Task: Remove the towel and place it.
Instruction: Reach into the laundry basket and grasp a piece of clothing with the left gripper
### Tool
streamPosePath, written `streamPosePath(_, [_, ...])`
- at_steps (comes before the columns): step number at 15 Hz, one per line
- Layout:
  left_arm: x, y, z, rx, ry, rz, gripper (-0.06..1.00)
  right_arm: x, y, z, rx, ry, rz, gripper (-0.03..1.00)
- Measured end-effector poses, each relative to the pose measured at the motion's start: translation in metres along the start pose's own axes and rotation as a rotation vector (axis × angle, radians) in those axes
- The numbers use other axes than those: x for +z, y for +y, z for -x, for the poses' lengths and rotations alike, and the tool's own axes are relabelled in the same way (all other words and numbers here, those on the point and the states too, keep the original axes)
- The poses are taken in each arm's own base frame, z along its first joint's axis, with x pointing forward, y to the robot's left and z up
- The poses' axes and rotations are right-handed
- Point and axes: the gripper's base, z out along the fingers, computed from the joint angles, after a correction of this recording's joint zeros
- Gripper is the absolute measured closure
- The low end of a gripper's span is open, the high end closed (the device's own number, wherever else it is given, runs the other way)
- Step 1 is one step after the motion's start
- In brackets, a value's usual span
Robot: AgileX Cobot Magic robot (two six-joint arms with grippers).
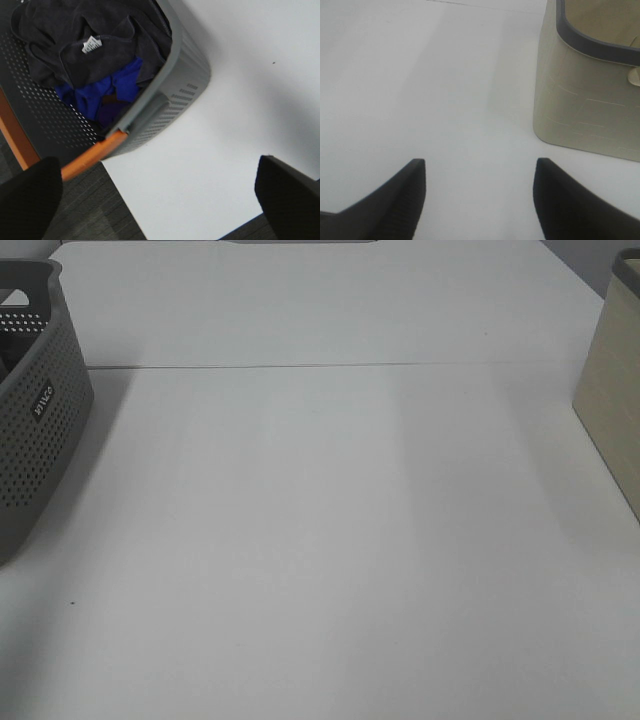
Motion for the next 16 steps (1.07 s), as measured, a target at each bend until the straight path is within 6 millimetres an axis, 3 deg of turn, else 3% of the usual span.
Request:
streamPosePath(3, [0.041, 0.056, 0.048, 0.129, 0.101, -0.035, -0.05, 0.0, 0.0, 0.0, 0.0, 0.0, 0.0, 0.35])
streamPosePath(6, [0.087, 0.1, 0.081, 0.19, 0.202, -0.022, -0.05, 0.0, 0.0, 0.0, 0.0, 0.0, 0.0, 0.35])
streamPosePath(9, [0.127, 0.119, 0.088, 0.317, 0.314, -0.015, -0.05, 0.0, 0.0, 0.0, 0.0, 0.0, 0.0, 0.35])
streamPosePath(10, [0.163, 0.125, 0.078, 0.38, 0.408, -0.068, -0.05, 0.0, 0.0, 0.0, 0.0, 0.0, 0.0, 0.35])
streamPosePath(11, [0.18, 0.129, 0.071, 0.394, 0.445, -0.098, -0.05, 0.0, 0.0, 0.0, 0.0, 0.0, 0.0, 0.35])
streamPosePath(15, [0.248, 0.128, 0.055, 0.489, 0.499, -0.196, -0.05, 0.0, 0.0, 0.0, 0.0, 0.0, 0.0, 0.35])
streamPosePath(16, [0.254, 0.127, 0.055, 0.501, 0.496, -0.198, -0.05, 0.0, 0.0, 0.0, 0.0, 0.0, 0.0, 0.35])
